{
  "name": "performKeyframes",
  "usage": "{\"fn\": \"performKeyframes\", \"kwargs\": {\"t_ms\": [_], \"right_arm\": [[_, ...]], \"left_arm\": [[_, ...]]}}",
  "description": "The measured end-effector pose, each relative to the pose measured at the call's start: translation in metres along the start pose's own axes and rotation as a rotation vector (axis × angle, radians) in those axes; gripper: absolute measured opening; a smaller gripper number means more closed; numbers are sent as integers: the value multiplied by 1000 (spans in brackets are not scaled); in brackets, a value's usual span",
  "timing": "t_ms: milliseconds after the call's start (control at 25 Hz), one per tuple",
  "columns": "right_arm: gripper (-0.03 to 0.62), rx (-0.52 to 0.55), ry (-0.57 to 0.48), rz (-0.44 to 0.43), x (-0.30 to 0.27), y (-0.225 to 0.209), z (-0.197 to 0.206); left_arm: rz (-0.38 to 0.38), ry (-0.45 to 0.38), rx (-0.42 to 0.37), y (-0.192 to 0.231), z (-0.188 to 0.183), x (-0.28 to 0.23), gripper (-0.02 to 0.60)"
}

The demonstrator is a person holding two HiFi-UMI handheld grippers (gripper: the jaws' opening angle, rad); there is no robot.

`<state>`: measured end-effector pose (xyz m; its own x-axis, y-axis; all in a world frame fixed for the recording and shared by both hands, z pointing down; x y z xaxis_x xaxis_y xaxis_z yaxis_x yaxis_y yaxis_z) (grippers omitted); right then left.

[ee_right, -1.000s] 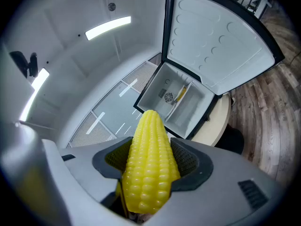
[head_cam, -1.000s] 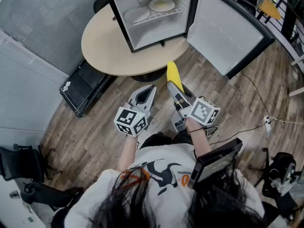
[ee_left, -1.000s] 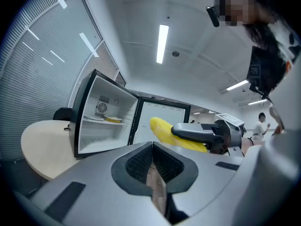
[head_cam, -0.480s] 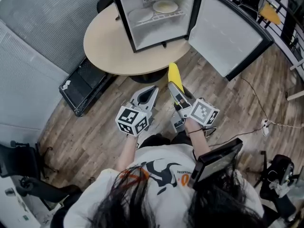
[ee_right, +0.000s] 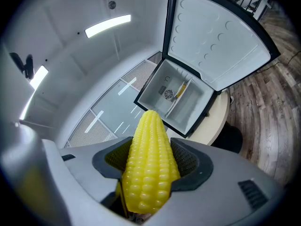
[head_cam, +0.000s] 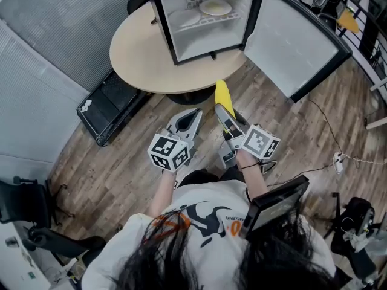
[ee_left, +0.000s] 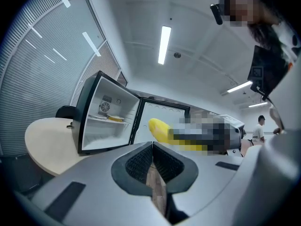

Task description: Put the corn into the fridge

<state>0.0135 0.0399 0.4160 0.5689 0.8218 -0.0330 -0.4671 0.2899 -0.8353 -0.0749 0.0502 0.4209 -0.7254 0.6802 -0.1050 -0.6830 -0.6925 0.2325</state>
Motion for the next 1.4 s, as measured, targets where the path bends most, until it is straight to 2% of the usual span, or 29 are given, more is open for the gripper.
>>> {"fn": "performKeyframes", "kwargs": {"t_ms": [600,840,1080,1400], "right_arm": [[252,-21,-1,58,10,-26,-4],[252,-12,10,66,14,-26,-3],[252,-21,24,61,-7,-36,-14],[252,-11,50,63,-55,-65,-53]], "left_arm": [[32,39,44,-4,21,-20,11],[19,34,48,-6,19,-16,11],[-6,32,45,12,13,-28,11],[-7,23,45,45,1,-78,11]]}}
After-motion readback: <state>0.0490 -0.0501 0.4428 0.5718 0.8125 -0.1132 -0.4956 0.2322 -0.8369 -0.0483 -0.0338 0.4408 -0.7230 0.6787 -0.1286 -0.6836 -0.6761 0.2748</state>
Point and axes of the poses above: the fingertips, and each gripper's own axes: x backward along the fingers, y to its left, z out of its underside, the point moved 1 cm from there along x, backward along the fingers
